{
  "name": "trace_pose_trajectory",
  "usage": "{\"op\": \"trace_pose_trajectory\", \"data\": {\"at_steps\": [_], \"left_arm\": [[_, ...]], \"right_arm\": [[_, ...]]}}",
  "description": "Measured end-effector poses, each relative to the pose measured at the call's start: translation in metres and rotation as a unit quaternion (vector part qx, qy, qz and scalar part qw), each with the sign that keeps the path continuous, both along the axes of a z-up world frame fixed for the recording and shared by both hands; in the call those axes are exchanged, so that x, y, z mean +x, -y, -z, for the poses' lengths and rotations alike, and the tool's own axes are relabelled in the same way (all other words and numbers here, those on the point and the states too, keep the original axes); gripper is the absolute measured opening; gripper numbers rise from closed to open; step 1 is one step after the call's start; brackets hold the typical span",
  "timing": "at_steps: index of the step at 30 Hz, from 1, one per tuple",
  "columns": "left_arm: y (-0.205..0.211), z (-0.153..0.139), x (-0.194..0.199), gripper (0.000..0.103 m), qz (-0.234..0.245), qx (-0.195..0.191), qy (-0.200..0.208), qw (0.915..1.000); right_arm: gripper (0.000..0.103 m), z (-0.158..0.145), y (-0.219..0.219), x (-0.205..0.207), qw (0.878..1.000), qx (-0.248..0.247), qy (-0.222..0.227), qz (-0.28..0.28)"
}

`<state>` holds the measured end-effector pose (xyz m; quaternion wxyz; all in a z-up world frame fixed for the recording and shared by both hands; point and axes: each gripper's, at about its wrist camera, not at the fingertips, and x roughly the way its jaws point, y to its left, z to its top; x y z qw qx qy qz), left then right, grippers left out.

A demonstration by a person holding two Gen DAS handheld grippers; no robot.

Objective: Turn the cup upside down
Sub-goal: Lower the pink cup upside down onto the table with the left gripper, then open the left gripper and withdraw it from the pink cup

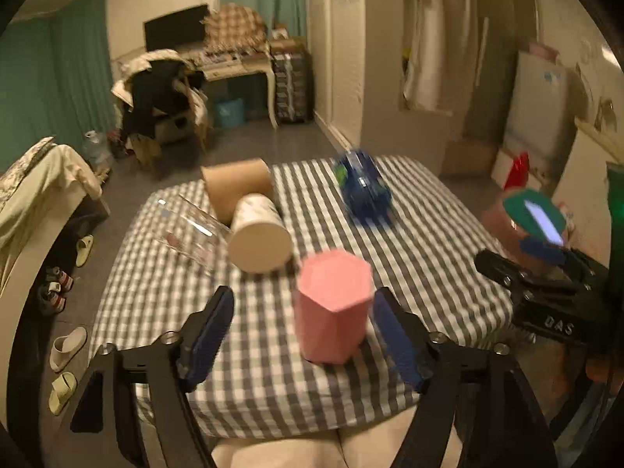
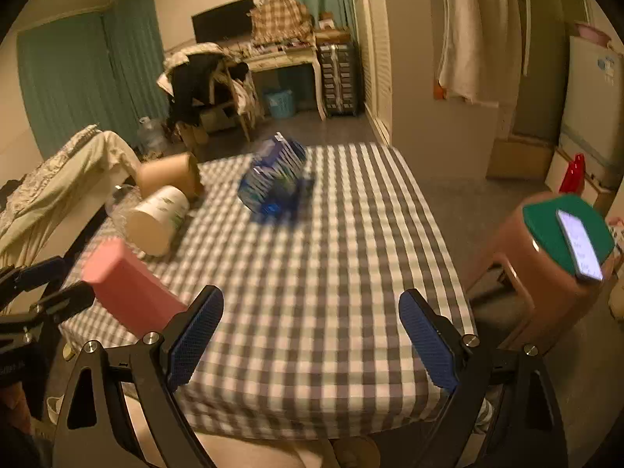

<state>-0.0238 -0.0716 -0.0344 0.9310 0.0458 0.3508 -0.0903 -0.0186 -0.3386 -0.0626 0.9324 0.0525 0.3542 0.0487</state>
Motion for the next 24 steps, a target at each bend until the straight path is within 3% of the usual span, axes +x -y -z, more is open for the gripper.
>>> {"op": "trace_pose_trajectory", "data": {"at_steps": [3,7,12,18,24], "left_arm": [[-0.016,-0.008,-0.005,0.080,-0.015,-0.004,0.024,0.9996],[-0.036,-0.015,-0.012,0.094,-0.037,-0.023,0.052,0.9977],[-0.053,-0.020,-0.021,0.094,-0.054,-0.043,0.067,0.9953],[-0.063,-0.021,-0.041,0.100,-0.074,-0.030,0.094,0.9924],[-0.072,-0.015,-0.052,0.101,-0.085,-0.041,0.095,0.9910]], "right_arm": [[0.092,-0.018,-0.011,-0.010,1.000,-0.002,0.020,-0.008],[0.092,-0.037,-0.027,-0.026,0.999,-0.009,0.048,-0.011],[0.092,-0.049,-0.044,-0.042,0.998,-0.018,0.065,-0.012],[0.103,-0.060,-0.054,-0.063,0.994,-0.032,0.101,-0.005],[0.103,-0.066,-0.054,-0.073,0.993,-0.038,0.112,-0.007]]}}
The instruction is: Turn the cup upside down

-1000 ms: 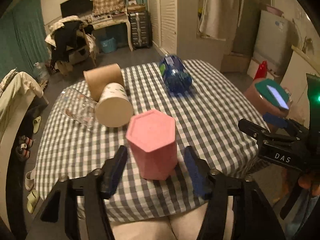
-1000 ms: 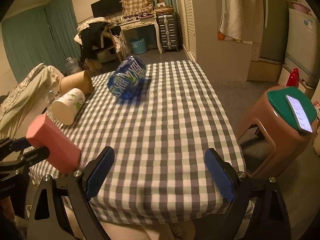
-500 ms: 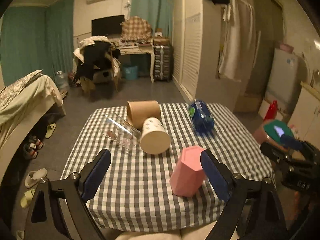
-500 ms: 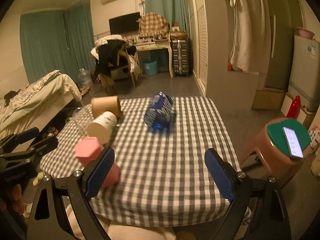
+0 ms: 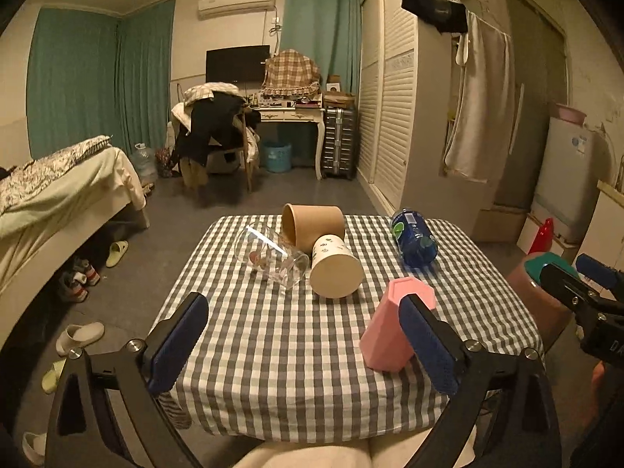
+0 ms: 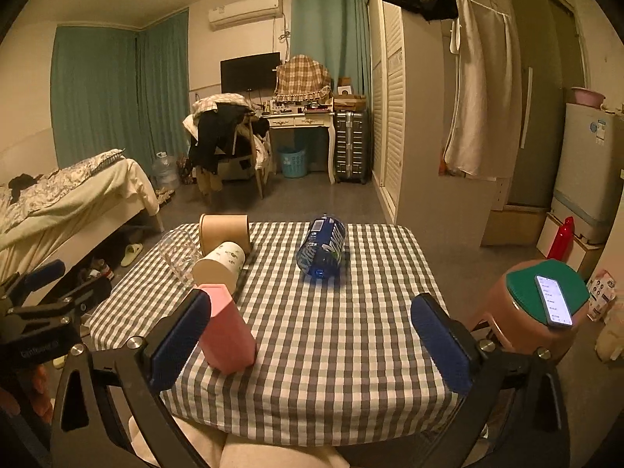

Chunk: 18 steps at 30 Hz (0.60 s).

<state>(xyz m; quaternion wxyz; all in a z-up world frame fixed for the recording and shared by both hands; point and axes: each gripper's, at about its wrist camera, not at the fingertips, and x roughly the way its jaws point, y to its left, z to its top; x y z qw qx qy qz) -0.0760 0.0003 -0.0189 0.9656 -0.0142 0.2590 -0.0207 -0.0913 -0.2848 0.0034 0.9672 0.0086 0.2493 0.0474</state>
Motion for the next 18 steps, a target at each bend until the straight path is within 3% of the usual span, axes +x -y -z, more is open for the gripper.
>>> {"op": "trace_pose_trajectory", "data": {"at_steps": [18], "left_arm": [[0.000,0.000,-0.003,0.101,-0.005,0.001,-0.002,1.0000]], "right_arm": [[0.103,0.012,0.000,0.005,1.000,-0.009,-0.020,-0.007]]}}
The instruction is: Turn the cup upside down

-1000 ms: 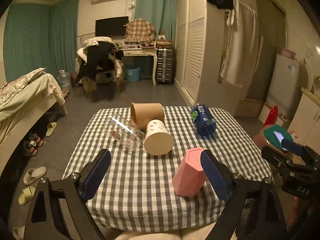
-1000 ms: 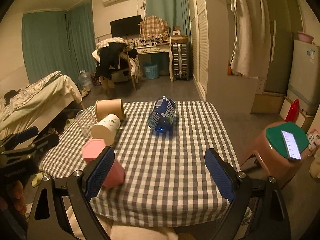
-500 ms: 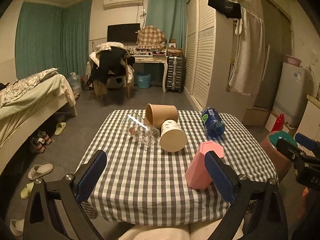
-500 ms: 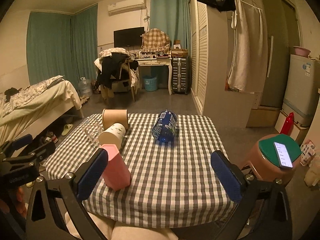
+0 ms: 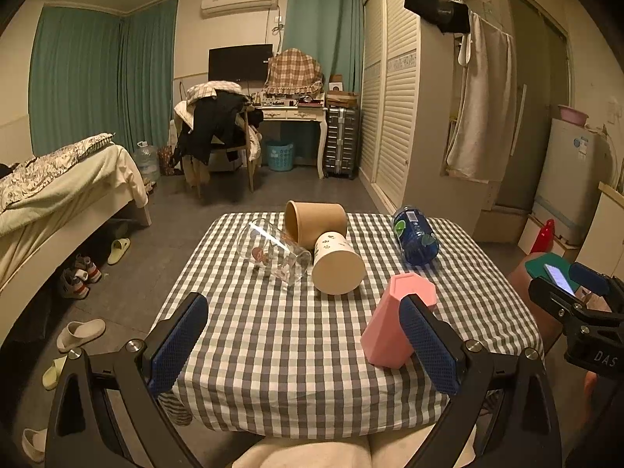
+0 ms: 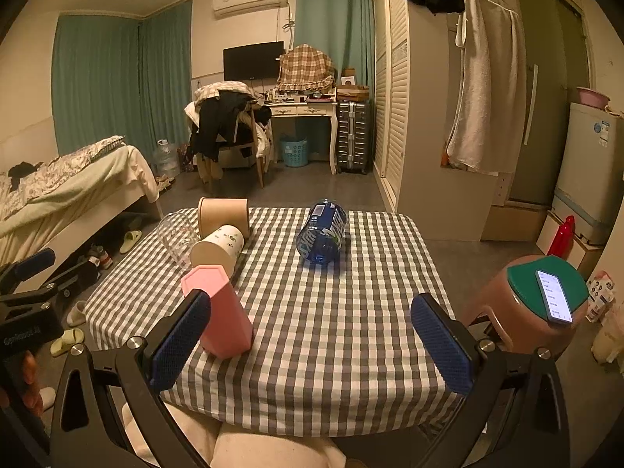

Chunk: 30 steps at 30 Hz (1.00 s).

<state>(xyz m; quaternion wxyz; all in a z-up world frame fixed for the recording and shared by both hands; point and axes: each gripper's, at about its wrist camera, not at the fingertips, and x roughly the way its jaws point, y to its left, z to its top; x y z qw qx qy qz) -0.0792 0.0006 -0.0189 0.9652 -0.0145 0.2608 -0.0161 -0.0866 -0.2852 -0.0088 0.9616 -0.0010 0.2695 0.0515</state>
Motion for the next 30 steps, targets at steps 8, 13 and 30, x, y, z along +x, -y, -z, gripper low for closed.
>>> {"op": "trace_pose_trajectory", "data": {"at_steps": [8,13,30], "left_arm": [[-0.0006,0.0000,-0.0001,0.101,0.000,0.000,0.001,1.0000],[-0.0011,0.0003,-0.0003,0.101,0.000,0.000,0.001,1.0000],[-0.0018,-0.0002,-0.0003,0.101,-0.003,0.000,0.000,1.0000]], "right_arm": [[0.103,0.0004,-0.0033,0.0015,1.000,-0.001,-0.002,-0.002],[0.103,0.0014,-0.0040,0.0019,1.000,-0.001,-0.003,-0.002],[0.103,0.0054,-0.0062,0.0038,1.000,0.000,-0.008,0.000]]}}
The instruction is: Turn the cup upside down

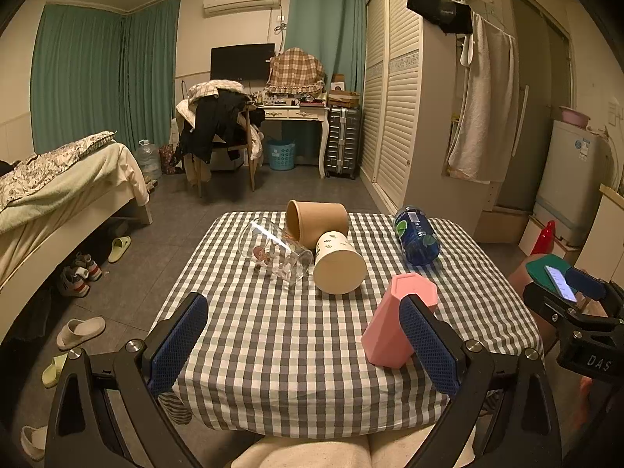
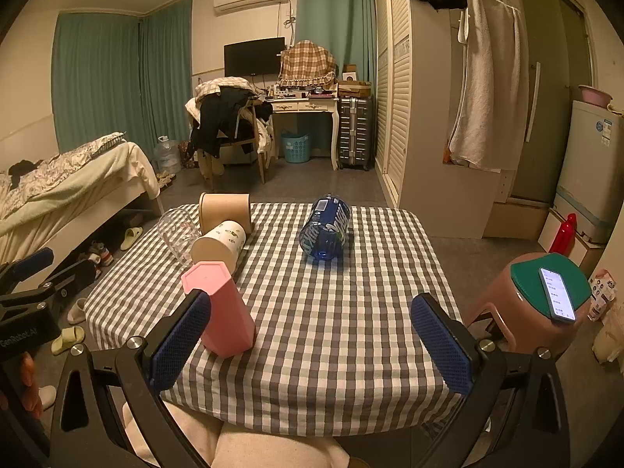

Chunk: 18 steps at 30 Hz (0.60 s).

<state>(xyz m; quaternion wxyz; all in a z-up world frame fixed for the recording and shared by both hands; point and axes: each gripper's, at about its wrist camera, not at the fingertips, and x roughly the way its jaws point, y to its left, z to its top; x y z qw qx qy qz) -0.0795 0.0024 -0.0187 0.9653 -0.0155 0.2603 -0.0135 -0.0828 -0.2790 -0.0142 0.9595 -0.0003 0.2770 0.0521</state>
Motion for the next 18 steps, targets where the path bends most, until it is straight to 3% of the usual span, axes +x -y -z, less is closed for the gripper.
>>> {"op": "trace_pose_trajectory", "data": {"at_steps": [18], "left_arm": [[0.0012,0.0018,-0.0024,0.103,-0.006,0.002,0.001,1.0000]], "right_arm": [[0.103,0.0010,0.0003,-0.0004,1.000,-0.001,-0.002,0.000]]}}
